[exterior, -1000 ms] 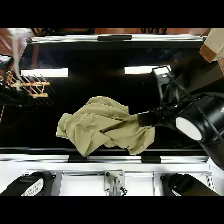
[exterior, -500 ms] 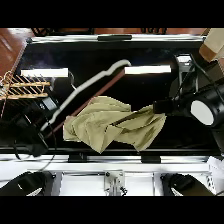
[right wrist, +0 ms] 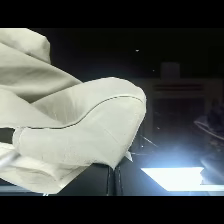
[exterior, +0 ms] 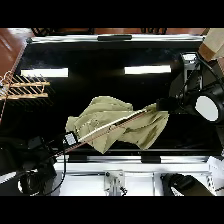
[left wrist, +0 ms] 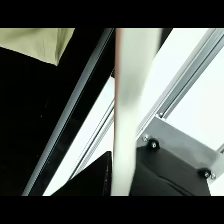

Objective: Fold the shirts.

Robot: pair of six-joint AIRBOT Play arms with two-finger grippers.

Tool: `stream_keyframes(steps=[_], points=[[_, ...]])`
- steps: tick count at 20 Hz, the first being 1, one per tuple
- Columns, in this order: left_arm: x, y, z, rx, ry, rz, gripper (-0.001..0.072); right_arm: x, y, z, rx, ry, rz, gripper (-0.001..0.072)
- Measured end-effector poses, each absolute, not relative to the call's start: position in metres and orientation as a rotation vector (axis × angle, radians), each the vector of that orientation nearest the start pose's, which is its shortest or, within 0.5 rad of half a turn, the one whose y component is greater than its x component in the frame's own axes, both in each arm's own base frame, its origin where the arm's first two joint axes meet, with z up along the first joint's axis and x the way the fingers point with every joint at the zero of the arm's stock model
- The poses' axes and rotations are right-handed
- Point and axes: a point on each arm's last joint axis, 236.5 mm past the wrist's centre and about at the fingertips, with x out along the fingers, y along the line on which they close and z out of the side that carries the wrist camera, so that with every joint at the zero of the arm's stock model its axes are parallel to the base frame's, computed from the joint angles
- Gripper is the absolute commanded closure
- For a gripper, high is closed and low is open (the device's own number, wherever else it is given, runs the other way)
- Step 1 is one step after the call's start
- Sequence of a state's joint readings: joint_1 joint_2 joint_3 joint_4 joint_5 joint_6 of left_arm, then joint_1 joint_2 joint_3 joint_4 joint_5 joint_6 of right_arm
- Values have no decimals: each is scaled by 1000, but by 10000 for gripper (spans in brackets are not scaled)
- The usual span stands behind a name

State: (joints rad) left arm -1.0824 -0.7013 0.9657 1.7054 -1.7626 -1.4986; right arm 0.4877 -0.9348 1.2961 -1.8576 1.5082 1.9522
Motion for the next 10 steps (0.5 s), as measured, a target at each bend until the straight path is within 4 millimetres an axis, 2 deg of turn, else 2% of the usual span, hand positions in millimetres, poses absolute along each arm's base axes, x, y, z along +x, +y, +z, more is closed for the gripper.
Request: stream_keyframes(steps=[4,10], points=[[117,-156,73,872,1217,-779,673,297,86,158,-89,1060,5,657],[128,-193,48,852,1219,-789,673,299,96,159,-67,1048,41,658]])
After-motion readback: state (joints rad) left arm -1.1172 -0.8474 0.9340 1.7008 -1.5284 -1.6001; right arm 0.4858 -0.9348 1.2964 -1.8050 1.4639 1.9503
